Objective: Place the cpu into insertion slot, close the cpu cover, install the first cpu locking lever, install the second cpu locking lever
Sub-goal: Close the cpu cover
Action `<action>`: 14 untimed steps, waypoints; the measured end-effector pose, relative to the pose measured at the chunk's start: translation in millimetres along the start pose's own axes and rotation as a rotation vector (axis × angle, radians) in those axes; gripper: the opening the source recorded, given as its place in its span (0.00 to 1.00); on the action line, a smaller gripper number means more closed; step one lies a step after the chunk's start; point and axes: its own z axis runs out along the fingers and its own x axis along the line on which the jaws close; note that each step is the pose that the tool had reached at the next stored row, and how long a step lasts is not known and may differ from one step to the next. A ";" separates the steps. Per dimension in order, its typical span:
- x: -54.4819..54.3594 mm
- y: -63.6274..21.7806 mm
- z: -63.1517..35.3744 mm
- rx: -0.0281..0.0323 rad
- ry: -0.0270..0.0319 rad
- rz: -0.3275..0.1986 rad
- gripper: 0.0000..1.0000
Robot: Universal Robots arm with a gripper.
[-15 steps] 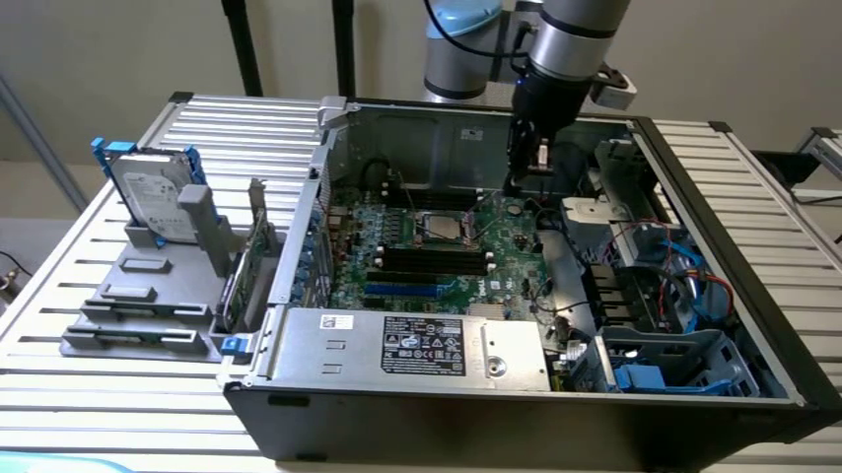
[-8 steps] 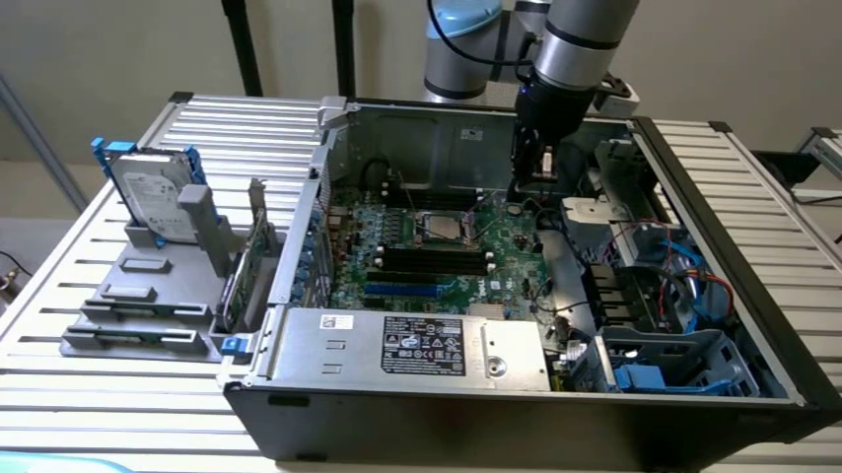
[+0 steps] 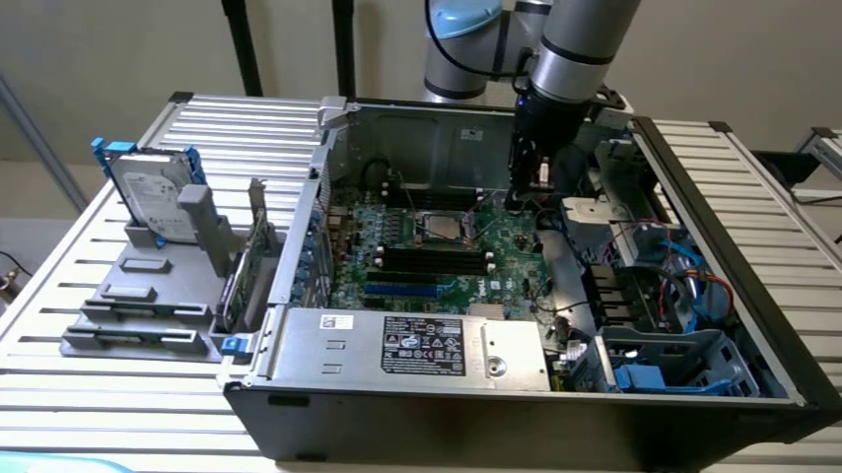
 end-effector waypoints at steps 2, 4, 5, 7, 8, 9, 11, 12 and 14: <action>0.0 -1.1 3.1 0.0003 -0.0001 -0.003 0.11; 0.0 -2.2 3.8 0.0092 -0.0002 -0.004 0.11; 0.2 -2.5 3.9 0.0245 -0.0001 -0.004 0.11; 0.6 -2.9 3.9 0.0620 -0.0001 -0.004 0.11; 0.8 -3.1 3.9 0.0800 -0.0001 -0.004 0.11; 1.0 -3.4 4.0 0.0979 -0.0002 -0.005 0.11; 1.2 -4.7 4.1 0.1312 0.0000 -0.005 0.11; 1.3 -5.5 4.1 0.1461 0.0000 -0.005 0.11; 1.4 -7.4 4.3 0.1737 0.0002 -0.005 0.11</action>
